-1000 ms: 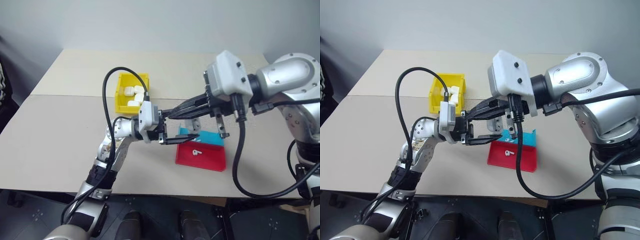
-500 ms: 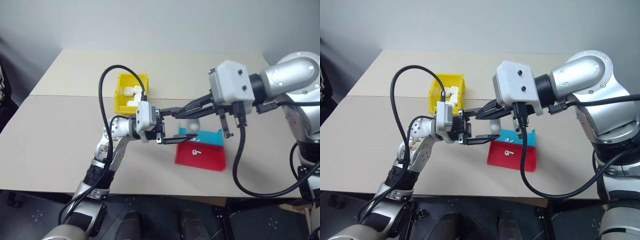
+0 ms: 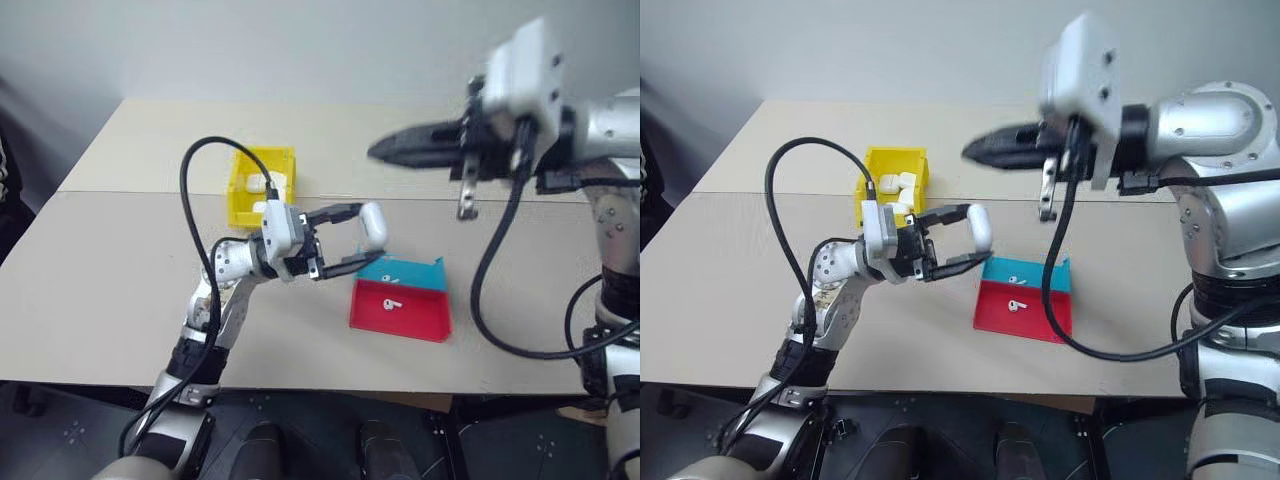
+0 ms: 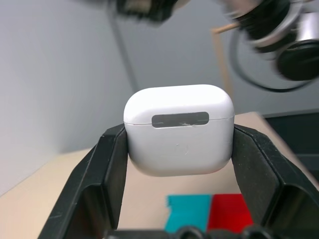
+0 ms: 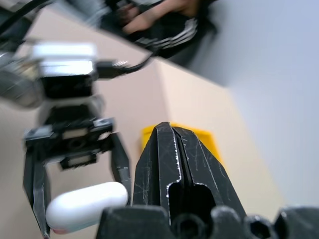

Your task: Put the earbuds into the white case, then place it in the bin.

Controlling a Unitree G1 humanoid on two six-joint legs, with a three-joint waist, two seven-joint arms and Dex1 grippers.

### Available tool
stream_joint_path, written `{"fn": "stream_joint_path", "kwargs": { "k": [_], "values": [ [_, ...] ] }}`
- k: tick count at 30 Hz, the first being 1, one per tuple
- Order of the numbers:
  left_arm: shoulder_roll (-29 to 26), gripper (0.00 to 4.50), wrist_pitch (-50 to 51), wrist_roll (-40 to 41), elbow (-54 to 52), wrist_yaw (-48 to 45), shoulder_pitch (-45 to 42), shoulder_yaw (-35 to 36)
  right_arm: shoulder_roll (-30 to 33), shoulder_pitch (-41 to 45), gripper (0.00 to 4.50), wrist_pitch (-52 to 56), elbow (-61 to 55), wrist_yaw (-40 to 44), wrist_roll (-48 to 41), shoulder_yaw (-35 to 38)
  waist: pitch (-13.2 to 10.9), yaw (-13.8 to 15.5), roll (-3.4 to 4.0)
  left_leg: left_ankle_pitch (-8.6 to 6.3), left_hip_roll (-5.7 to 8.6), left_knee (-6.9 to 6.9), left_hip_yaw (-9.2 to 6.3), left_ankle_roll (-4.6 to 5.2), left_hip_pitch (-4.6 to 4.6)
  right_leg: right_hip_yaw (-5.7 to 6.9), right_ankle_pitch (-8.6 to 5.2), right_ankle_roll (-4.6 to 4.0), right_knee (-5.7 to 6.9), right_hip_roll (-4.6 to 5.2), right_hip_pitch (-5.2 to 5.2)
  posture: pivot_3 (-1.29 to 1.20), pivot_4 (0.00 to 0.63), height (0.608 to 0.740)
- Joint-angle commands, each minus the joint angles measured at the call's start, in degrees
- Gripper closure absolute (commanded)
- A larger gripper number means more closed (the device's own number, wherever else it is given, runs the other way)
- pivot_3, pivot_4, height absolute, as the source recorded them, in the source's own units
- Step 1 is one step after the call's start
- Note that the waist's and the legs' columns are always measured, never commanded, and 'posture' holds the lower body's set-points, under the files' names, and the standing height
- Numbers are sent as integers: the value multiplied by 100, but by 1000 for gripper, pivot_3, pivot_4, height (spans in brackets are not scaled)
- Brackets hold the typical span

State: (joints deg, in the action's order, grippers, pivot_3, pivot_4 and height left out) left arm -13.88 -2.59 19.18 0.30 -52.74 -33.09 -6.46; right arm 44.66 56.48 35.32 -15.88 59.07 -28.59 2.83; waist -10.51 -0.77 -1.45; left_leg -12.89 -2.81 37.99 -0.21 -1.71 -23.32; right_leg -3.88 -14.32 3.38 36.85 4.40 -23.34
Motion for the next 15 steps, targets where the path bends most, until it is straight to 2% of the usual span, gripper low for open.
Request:
{"fn": "stream_joint_path", "kwargs": {
  "k": [1,3,7,12,15],
  "values": [
    [206,1693,678,-855,-235,1966,-407,435,-165,-494,4466,473,-366,-958,-204,706,1,38,-2,0,1,2,-4,0,1,2,0,0,0,1,5,0,150,740],
    [318,1693,902,-1374,8,2944,-729,599,-228,-933,4466,527,-601,-1217,-203,803,0,55,-3,0,3,6,-5,0,-3,4,2,3,-1,2,5,0,150,740],
    [252,1693,1391,-2200,977,4270,-1383,726,-367,-1579,4466,542,-942,-1502,-330,840,0,54,-2,0,6,6,-6,0,-7,4,3,5,-6,2,3,0,150,740],
    [292,1693,1513,-2718,2248,5134,-2001,612,-326,-1787,4466,517,-906,-1705,-14,466,0,-7,-2,0,8,5,-5,0,-3,2,3,5,-4,2,3,0,150,740],
    [410,1693,1433,-2664,3001,5520,-2380,766,-253,-1708,4466,692,-787,-1809,103,286,-1,-1,-4,0,8,4,-6,0,-8,3,3,6,-5,1,-2,0,150,740]
  ]
}}
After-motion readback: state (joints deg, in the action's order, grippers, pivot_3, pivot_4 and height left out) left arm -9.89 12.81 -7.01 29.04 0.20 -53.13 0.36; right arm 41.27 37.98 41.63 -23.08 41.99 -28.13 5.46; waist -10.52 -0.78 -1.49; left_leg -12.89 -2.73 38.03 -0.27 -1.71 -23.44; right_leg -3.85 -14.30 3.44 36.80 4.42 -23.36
